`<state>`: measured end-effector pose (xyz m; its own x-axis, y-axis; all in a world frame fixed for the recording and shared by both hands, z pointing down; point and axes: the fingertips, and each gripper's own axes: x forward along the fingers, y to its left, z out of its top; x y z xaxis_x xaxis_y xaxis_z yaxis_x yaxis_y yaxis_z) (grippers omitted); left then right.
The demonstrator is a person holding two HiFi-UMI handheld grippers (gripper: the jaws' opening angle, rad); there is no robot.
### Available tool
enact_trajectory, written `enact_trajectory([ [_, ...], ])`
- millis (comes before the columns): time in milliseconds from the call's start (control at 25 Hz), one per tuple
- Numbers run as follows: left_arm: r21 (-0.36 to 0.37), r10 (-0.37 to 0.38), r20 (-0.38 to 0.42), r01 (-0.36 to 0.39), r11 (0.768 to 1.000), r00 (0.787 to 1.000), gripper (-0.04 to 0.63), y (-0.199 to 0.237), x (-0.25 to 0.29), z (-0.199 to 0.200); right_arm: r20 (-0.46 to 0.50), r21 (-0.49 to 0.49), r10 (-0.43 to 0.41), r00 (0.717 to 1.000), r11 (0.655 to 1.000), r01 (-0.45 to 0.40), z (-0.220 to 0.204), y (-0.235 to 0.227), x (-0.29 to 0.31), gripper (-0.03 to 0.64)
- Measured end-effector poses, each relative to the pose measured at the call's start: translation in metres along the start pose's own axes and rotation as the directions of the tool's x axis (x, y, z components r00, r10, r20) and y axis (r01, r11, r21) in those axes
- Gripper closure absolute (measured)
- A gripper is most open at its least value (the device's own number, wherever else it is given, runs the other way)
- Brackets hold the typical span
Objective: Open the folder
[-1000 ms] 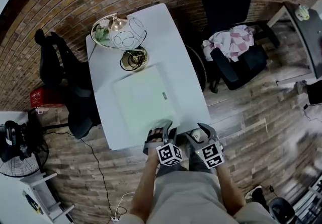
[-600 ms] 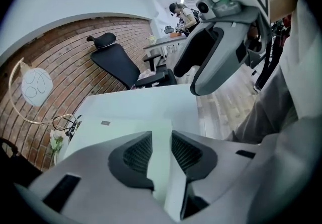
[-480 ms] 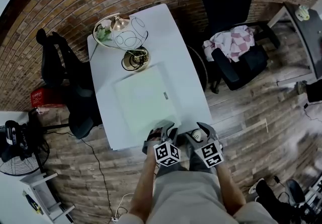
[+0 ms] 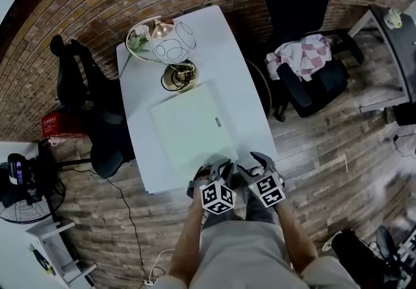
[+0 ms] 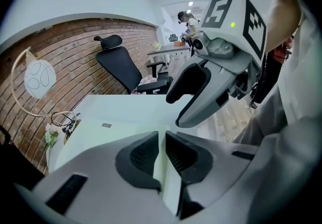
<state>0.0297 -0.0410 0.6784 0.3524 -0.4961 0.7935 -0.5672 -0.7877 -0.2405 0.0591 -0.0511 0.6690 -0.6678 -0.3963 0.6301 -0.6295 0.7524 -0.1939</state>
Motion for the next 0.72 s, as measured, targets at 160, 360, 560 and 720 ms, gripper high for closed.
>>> enact_trajectory([
  [160,-0.020,-0.002,0.014,0.003,1.000,1.000,0.558,0.002,-0.004,0.002,0.019,0.030,-0.007,1.000,1.000,0.007,0.005,-0.005,0.007,0.443],
  [360,-0.043,0.000,0.032,0.001,0.999,0.999,0.561,0.005,-0.009,0.005,0.000,0.033,-0.014,1.000,0.999,0.014,0.003,-0.008,0.017,0.446],
  [560,-0.064,0.011,0.051,-0.008,0.998,0.999,0.565,0.007,-0.014,0.008,-0.012,0.034,-0.013,1.000,0.999,0.013,0.002,-0.011,0.027,0.446],
  [720,-0.078,0.023,0.062,-0.018,0.997,0.998,0.568,0.011,-0.019,0.009,-0.009,0.033,-0.008,1.000,0.999,0.008,0.003,-0.011,0.029,0.446],
])
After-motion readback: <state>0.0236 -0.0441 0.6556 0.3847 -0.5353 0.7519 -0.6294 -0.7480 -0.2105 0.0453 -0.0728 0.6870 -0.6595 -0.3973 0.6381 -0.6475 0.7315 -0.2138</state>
